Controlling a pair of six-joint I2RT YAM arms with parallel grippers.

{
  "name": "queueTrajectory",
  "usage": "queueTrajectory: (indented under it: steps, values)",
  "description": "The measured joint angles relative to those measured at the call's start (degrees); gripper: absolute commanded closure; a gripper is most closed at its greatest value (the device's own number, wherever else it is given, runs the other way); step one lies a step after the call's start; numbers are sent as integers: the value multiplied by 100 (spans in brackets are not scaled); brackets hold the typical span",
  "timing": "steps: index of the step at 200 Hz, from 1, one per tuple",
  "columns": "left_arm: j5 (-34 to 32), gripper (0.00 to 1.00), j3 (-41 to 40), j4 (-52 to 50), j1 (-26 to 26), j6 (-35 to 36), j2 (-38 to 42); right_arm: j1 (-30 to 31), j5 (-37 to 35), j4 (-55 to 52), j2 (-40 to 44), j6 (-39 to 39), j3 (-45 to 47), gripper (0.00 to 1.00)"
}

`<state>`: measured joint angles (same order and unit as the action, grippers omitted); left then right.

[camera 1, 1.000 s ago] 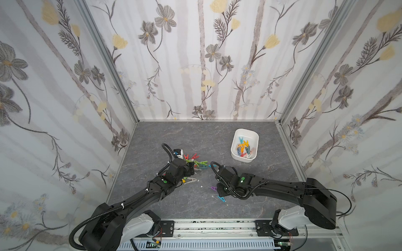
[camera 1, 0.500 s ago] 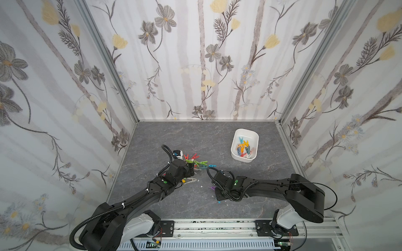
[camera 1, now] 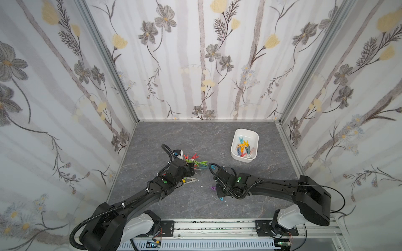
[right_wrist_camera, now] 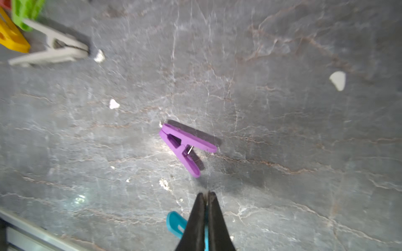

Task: Put the clothespins into the storage box
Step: Pick up the clothespin from the center of the board, then place the clothespin in the storage box.

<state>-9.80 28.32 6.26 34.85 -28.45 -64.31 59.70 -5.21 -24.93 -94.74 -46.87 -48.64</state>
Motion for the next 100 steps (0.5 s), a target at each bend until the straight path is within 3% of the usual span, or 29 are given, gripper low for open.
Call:
queueTrajectory:
  steps: [39,71,100]
  values:
    - [26,21,55,260,363,199,9,-758,-144,-197,573,192,-98,93]
    - [-4,21,249,741,1012,468,-409,-2245,-442,-240,883,813,-409,93]
    - [-4,21,581,1130,1349,597,-1060,-3300,-605,-52,675,1381,-772,94]
